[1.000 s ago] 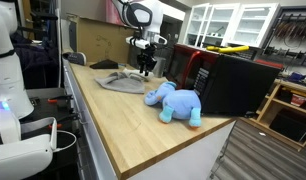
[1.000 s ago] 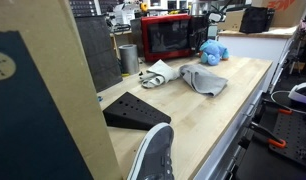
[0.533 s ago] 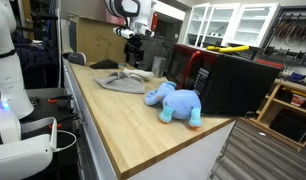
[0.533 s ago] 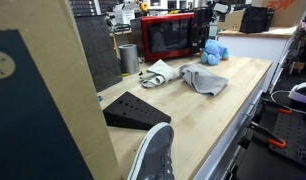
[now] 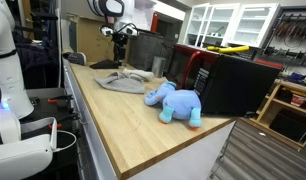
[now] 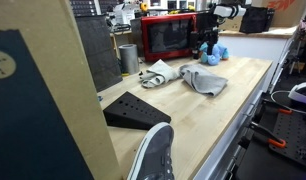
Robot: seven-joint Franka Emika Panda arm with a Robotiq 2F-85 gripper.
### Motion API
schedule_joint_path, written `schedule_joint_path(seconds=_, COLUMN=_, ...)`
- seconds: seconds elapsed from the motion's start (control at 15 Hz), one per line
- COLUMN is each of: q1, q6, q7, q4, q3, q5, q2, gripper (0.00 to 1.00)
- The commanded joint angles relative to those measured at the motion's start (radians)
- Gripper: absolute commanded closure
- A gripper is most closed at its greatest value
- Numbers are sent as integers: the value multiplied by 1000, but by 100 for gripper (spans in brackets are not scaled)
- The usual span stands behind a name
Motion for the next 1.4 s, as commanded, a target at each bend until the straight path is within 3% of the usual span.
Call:
schedule_joint_path(seconds=0.0, q1=2, q6=69, q7=176, q4=-67, q3=33, q5=-24, q2=-44, gripper=0)
schedule_joint_path(seconds=0.53, q1=-1, q6=252, q7=500, q4=-128, q3=113, q5=-51, q2=-1, gripper=0)
schedule_joint_path(seconds=1.07, q1=-5, q6=347, q7=847, q4=-83, q3=123, q5=-251, q2=130, gripper=0)
schedule_joint_path(seconds=1.13, q1=-1, q6=348, q7=876, q4=-75, q3=119, q5=-268, q2=147, gripper=10)
schedule_joint_path(seconds=1.2, q1=5, q6=346, q7=898, q4=-67, q3=114, q5=-280, q2=159, gripper=26)
schedule_joint_path(seconds=1.33, q1=15, q6=352, q7=938, q4=-57, q3=103, q5=-301, q2=179, gripper=42)
